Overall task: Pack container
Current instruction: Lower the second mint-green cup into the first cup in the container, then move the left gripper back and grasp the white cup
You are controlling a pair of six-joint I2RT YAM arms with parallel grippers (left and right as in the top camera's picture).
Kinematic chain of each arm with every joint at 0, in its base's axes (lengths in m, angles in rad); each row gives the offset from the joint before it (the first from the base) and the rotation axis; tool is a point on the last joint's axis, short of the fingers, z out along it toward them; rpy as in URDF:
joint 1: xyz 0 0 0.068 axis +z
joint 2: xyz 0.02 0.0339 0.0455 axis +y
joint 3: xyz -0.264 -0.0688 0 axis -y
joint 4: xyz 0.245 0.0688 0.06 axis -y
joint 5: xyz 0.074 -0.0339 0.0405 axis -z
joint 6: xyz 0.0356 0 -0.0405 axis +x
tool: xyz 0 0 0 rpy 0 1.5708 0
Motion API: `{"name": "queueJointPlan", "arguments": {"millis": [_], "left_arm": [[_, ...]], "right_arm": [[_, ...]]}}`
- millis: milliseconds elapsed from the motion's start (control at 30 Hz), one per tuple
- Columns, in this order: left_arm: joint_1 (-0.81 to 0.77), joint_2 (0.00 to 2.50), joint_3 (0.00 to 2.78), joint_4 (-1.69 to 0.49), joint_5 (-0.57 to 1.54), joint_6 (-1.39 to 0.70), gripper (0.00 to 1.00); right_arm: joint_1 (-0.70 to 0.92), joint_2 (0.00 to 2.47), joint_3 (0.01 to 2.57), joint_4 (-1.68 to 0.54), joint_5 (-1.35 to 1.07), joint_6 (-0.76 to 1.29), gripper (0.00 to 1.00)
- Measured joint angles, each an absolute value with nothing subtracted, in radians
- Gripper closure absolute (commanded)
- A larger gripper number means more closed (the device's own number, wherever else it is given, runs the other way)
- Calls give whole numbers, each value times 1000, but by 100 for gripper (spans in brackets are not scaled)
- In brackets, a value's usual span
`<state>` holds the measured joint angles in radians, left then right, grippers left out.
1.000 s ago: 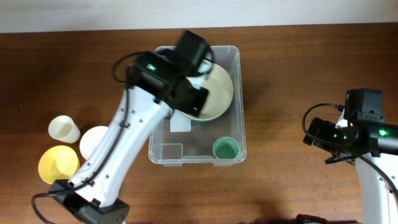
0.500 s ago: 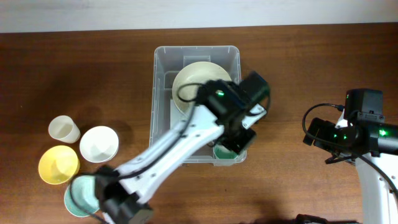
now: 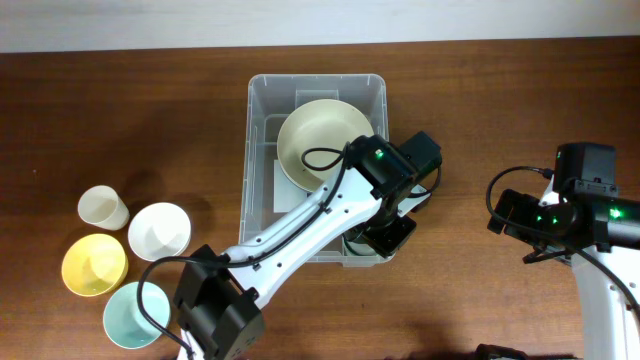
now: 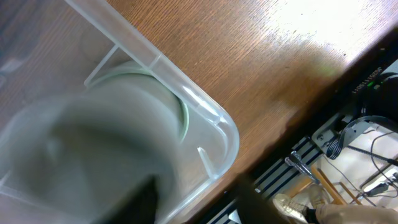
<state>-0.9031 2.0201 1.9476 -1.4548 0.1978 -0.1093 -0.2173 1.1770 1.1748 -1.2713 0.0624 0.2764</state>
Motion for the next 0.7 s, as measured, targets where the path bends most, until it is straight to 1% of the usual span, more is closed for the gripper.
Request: {"name": "queueJointPlan", "arguments": {"millis": [167,300,367,433,600,633,700], "left_arm": [[-889,2020,1948,-1457,156,-109,50],[-799,2004,1951,-1462,95,-109,49],[-710,1968,1955,-1461,60,-109,47],[-586,1904,1957,-1455,33,-109,44],[-212,1748,1988,-1455,-10,-110,42],[-118,1731,1992,-1455,-22,-110,42],[12,1731,1990,-1454,-25,-110,42]], "right_arm": [[-217,1177,1175,-1271,62,277,1],[-217,1177,1175,-1272,62,276,1],[-217,1177,1175,-1271,62,276,1],[-217,1177,1175,-1271,62,276,1],[-217,1177,1175,-1272,62,276,1],[-217,1177,1175,-1273,62,276,1],[-217,1177,1175,-1274,62,276,1]]}}
